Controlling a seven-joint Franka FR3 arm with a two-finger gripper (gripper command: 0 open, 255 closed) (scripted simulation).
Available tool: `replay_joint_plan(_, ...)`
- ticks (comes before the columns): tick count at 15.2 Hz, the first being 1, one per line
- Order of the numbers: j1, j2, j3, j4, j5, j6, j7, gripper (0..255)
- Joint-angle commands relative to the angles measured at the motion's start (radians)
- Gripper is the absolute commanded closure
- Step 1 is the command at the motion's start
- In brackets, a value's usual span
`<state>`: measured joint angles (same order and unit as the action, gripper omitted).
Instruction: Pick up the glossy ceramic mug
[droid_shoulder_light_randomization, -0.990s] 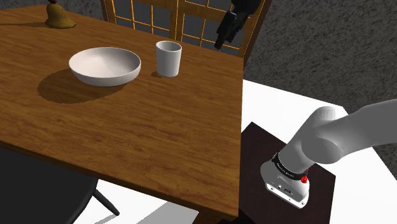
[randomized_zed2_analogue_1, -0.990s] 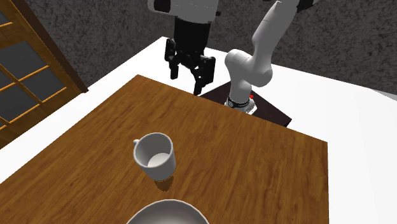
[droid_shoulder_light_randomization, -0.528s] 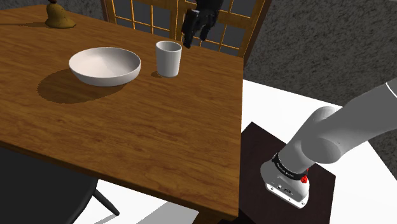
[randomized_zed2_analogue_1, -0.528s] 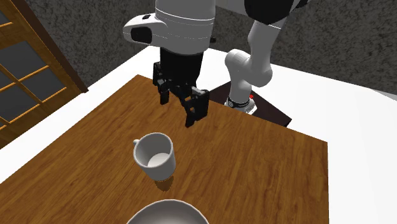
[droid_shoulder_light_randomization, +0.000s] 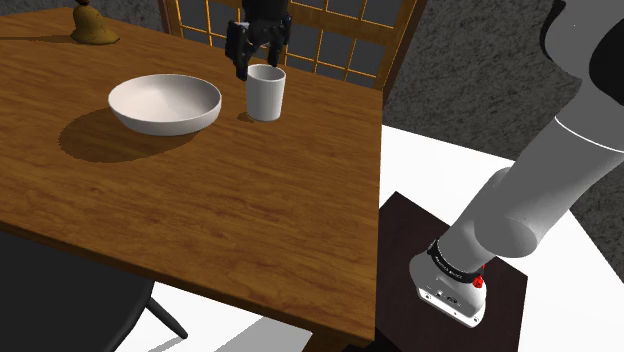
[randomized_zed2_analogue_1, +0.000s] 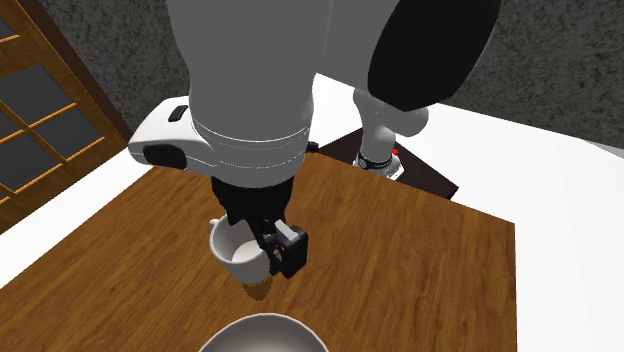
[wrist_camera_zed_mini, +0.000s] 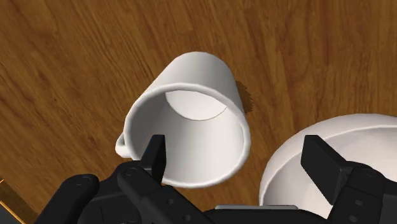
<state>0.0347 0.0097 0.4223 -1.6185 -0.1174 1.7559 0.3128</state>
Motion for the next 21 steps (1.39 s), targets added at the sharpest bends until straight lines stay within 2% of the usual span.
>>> replay_joint_plan(1, 0.008, 0.034, 0.008, 0.021, -0.019, 0.005, 0.021, 0)
replay_joint_plan(7, 0.005, 0.022, 0.005, -0.082, -0.016, 0.096, 0.027, 0)
replay_joint_plan(9, 0.005, 0.022, 0.005, -0.082, -0.016, 0.096, 0.027, 0)
replay_joint_plan(10, 0.005, 0.023, 0.004, -0.083, -0.016, 0.098, 0.026, 255)
replay_joint_plan(18, 0.004, 0.022, 0.004, -0.085, -0.016, 0.099, 0.026, 255)
replay_joint_plan(21, 0.006, 0.024, 0.005, -0.053, -0.016, 0.069, 0.024, 255)
